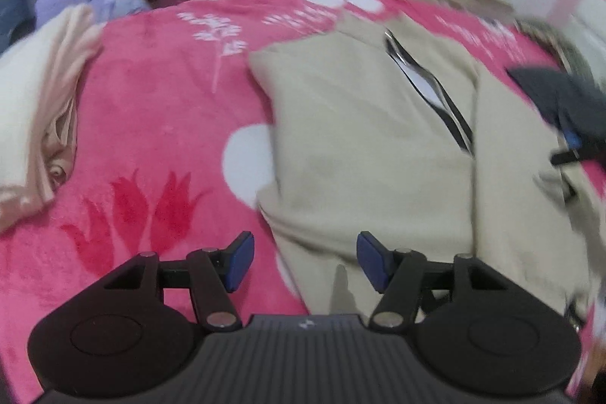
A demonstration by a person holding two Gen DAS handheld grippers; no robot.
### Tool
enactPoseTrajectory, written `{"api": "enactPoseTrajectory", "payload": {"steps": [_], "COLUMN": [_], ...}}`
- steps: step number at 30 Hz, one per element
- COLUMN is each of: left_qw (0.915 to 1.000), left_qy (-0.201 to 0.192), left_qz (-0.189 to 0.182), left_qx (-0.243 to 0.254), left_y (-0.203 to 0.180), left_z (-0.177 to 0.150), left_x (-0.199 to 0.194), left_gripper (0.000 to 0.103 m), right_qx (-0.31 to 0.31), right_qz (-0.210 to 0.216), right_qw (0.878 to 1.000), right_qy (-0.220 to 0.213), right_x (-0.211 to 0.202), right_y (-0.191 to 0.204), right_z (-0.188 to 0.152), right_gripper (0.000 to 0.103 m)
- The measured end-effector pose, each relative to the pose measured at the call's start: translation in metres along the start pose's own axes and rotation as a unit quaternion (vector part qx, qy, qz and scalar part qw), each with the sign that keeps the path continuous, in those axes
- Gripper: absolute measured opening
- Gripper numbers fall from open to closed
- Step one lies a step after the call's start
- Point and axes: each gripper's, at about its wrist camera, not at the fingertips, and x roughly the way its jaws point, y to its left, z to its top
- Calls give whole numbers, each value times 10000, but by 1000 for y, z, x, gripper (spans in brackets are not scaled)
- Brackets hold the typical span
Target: Fold clothes
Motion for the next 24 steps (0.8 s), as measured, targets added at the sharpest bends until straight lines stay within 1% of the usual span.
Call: {"api": "enactPoseTrajectory", "payload": {"steps": [1, 2, 5, 6, 8, 10, 15, 20, 24], "left_qw": [9999, 9995, 9978, 9969, 9947, 9927, 9937, 9951, 9950], "left_qy": [-62, -96, -126, -136, -156, -191, -419, -658, -846], "left_qz": [-21, -41, -101, -121, -161, -185, -113, -48, 0], "left_qx": [-149, -283, -641, -761, -999, -1177, -1032, -743, -525], "left_y": [4, 8, 16, 19, 24, 29, 28, 20, 14], "left_z": [3, 7, 21, 25, 34, 44, 72, 108, 144], "left_x": [5, 10, 25, 31, 41, 51, 71, 93, 119], "left_gripper": [61, 61, 61, 61, 61, 61, 61, 62, 63], "right_qx": [2, 1, -80, -129, -306, -482, -779, -1187, -1335], "right_qz": [-53, -96, -147, -157, -166, -127, 12, -73, -219], "right_qw": [10000, 9999, 9998, 9997, 9990, 9980, 9955, 9909, 9878], "right_qy": [-31, -47, -123, -161, -273, -384, -535, -628, -769], "right_x": [1, -5, -2, -1, 0, 7, 34, 61, 80], "right_y": [1, -4, -1, 0, 3, 8, 15, 14, 4], "right_z": [4, 6, 27, 34, 47, 64, 105, 140, 173], "right_gripper": [27, 30, 36, 41, 45, 46, 48, 48, 48]}}
